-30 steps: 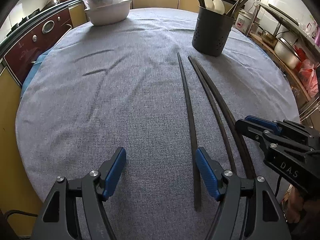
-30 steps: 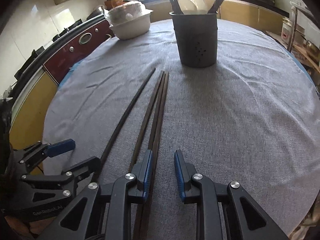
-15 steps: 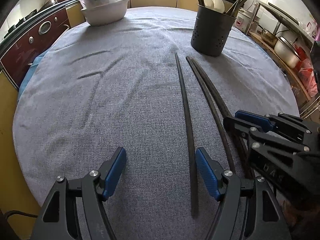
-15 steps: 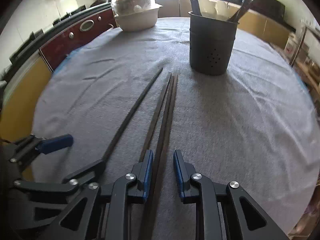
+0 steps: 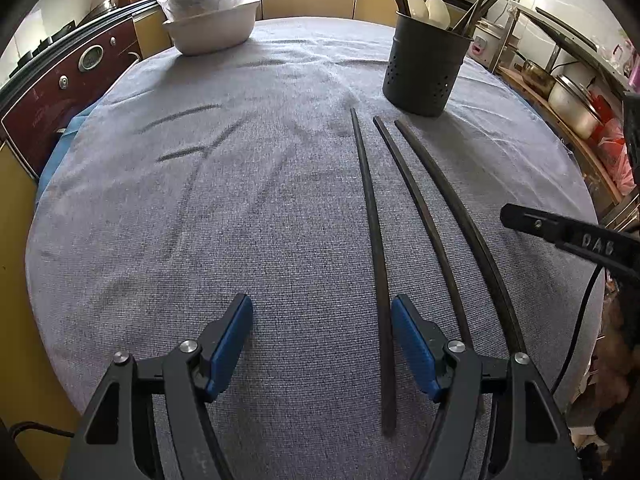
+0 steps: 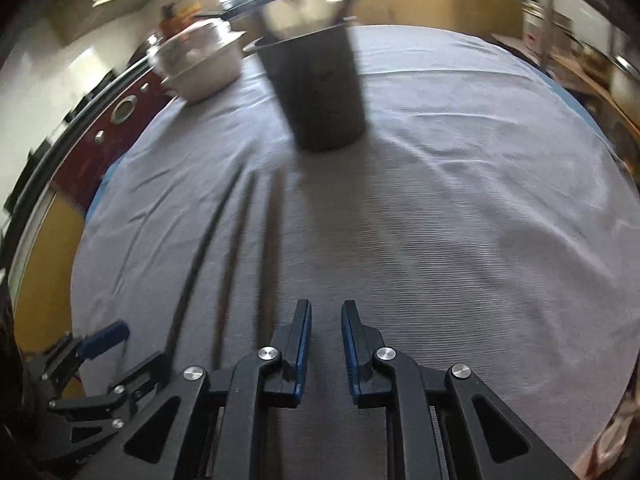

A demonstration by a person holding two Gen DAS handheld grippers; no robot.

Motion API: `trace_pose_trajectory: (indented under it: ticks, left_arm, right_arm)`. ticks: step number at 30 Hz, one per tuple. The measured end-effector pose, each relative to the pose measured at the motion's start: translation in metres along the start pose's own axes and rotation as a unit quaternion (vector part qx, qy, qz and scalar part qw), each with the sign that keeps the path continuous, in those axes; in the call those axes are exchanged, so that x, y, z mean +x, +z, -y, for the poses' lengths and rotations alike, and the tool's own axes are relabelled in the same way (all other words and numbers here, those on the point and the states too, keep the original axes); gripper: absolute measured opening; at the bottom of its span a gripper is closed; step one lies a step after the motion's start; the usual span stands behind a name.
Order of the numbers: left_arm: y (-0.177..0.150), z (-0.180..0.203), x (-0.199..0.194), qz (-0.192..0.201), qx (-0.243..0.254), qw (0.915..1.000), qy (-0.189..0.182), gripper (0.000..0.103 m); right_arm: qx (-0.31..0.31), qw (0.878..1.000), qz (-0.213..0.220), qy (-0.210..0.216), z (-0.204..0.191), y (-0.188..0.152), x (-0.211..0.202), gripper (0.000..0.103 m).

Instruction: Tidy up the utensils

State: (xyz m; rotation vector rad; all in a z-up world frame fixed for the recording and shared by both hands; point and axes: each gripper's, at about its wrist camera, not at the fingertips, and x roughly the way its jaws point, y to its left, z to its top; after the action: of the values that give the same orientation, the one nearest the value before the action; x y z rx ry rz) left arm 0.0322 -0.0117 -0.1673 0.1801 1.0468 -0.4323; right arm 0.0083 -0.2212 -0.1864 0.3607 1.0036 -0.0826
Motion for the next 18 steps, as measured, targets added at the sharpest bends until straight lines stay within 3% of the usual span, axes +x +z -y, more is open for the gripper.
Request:
trace_pose_trajectory:
  ticks: [5,8,14,18]
  left_arm:
    - [0.003,0.001,0.001,0.001,0.002,1.0000,0.004,0.072]
    - [0.007,0.000,0.005,0.001,0.003,1.0000,0.008,0.071]
    - [0.013,-0.005,0.008,0.004,-0.004,0.9999,0.010,0.067]
    - [0.015,-0.006,0.010,0.007,-0.004,0.9999,0.011,0.065]
  right_arm:
    - [0.005,0.999,0.001,0.043,-0.003,0.005,-0.003,0.017]
    - [-0.025,0.999,0.011,0.037,-0.020,0.013,0.002,0.018]
    - [-0.060,0.998,-0.011,0.020,-0.041,0.019,0.021,0.017]
    - [-0.043,0.999,-0.014,0.015,-0.040,0.024,0.029,0.018]
